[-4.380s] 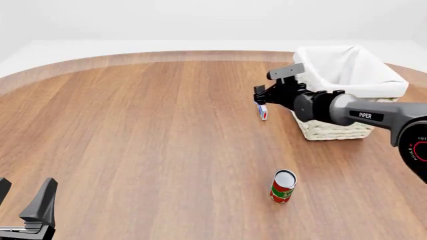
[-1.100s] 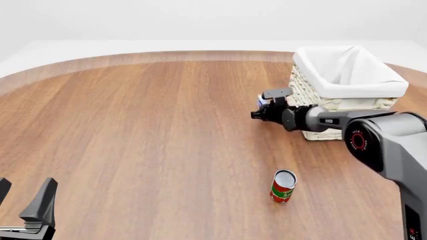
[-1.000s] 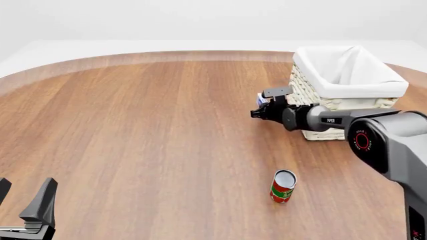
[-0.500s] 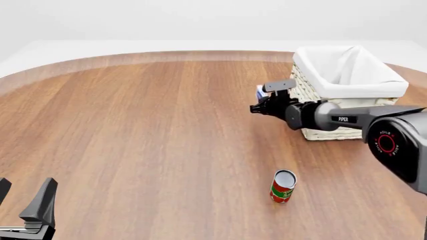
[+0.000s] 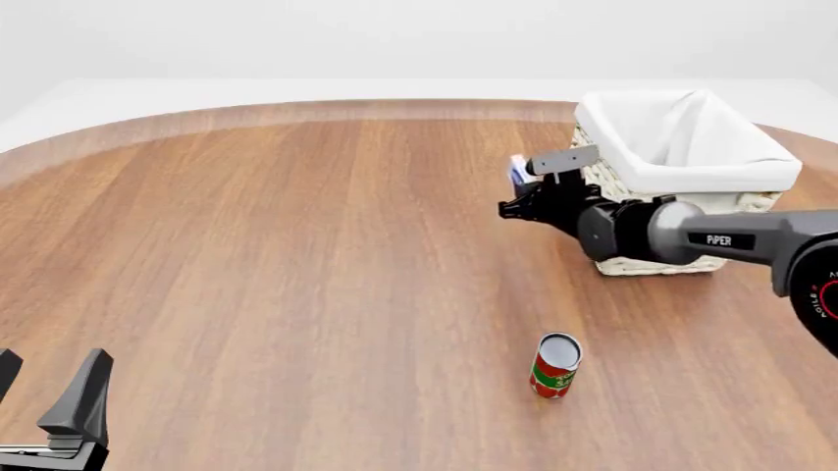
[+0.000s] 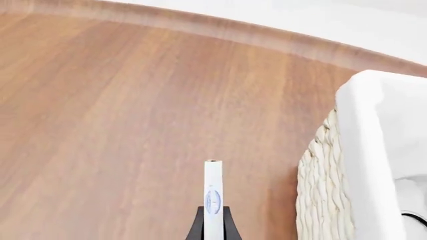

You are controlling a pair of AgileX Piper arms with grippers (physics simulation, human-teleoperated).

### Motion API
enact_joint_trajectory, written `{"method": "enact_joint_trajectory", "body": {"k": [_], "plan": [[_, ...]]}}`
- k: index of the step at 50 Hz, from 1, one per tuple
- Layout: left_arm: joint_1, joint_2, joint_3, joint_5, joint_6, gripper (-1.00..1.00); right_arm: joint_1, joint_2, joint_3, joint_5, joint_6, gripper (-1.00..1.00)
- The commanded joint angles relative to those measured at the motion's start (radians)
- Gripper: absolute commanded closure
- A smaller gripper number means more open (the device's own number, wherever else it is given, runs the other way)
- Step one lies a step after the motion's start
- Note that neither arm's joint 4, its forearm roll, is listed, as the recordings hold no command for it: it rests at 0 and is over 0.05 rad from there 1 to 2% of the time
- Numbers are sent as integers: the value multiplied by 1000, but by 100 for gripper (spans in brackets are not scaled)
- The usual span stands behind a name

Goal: Pick up the alphabet soup and the cream cheese box, and put them in the basket.

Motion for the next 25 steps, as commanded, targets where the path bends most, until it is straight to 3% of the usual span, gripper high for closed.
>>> {"method": "enact_joint_trajectory", "body": {"k": [1, 25], "plan": [[0, 0, 0, 0, 0, -100, 3, -85, 74, -39, -1, 100], [0, 0, 0, 0, 0, -100, -3, -245, 180, -48, -27, 100]]}}
